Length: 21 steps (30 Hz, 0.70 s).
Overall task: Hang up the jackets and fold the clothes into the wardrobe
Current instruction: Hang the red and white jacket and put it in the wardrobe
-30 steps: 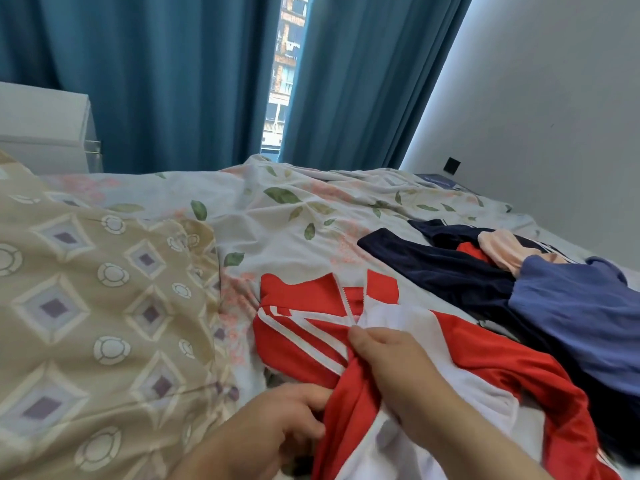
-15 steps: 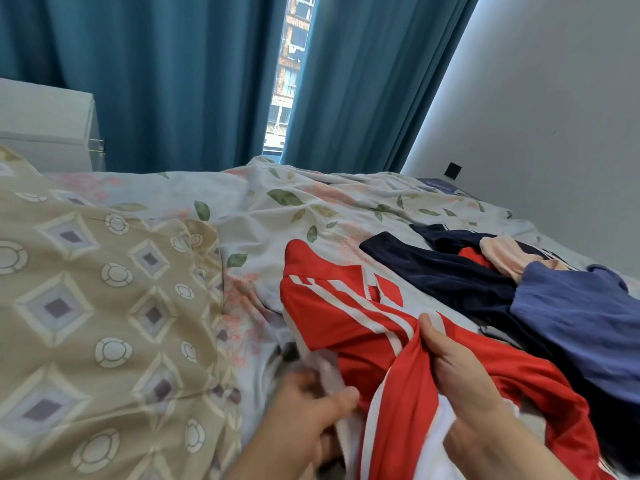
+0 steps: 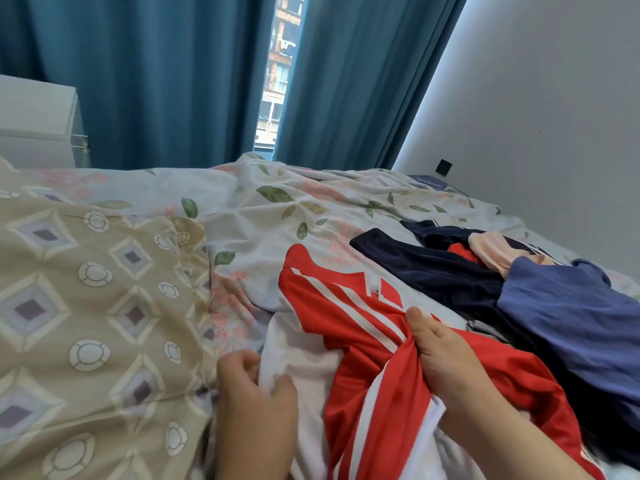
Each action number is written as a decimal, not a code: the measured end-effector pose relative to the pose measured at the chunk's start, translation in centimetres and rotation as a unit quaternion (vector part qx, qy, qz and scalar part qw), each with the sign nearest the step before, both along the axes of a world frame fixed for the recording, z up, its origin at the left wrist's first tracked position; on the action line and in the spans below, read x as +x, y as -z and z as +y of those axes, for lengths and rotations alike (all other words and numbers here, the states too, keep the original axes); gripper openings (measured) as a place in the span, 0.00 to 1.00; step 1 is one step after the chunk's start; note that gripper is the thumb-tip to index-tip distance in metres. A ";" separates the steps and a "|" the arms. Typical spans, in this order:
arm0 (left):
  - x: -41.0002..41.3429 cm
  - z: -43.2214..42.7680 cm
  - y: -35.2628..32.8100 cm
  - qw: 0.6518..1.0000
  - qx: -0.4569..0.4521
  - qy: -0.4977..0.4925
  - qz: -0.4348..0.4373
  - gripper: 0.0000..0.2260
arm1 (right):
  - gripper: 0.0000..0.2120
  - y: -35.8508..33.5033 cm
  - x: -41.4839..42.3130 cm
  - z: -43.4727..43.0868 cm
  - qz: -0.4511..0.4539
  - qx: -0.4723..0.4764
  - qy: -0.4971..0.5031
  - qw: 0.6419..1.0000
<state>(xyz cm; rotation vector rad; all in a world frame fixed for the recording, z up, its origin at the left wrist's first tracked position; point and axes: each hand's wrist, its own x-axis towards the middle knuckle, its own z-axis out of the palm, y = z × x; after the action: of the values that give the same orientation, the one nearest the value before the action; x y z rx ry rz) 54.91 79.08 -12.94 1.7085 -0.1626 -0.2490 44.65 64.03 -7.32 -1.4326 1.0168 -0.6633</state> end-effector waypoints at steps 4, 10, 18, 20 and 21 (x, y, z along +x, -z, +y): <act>-2.7 0.0 -0.6 0.971 0.089 0.097 -0.201 0.13 | 0.28 1.6 -0.9 0.2 0.030 -0.030 -0.008 0.999; -2.6 0.1 0.3 0.911 0.186 0.362 -0.072 0.23 | 0.23 5.3 -4.5 5.0 0.174 -0.295 -0.074 0.937; -1.1 1.1 -0.6 0.850 -0.205 0.325 0.359 0.09 | 0.25 8.7 -5.8 6.3 0.154 -0.296 -0.067 0.940; -1.0 1.5 -1.2 0.789 -0.279 0.319 0.446 0.08 | 0.20 8.9 -5.9 6.4 0.142 -0.285 -0.042 0.947; -0.6 1.4 -1.6 0.761 -0.278 0.333 0.482 0.08 | 0.17 9.0 -5.7 6.4 0.151 -0.282 -0.033 0.947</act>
<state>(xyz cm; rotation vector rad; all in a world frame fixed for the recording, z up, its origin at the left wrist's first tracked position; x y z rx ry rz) 54.27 80.48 -11.38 0.7031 -0.0516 -1.4282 38.95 70.47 -16.32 -2.1117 1.0531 -0.7346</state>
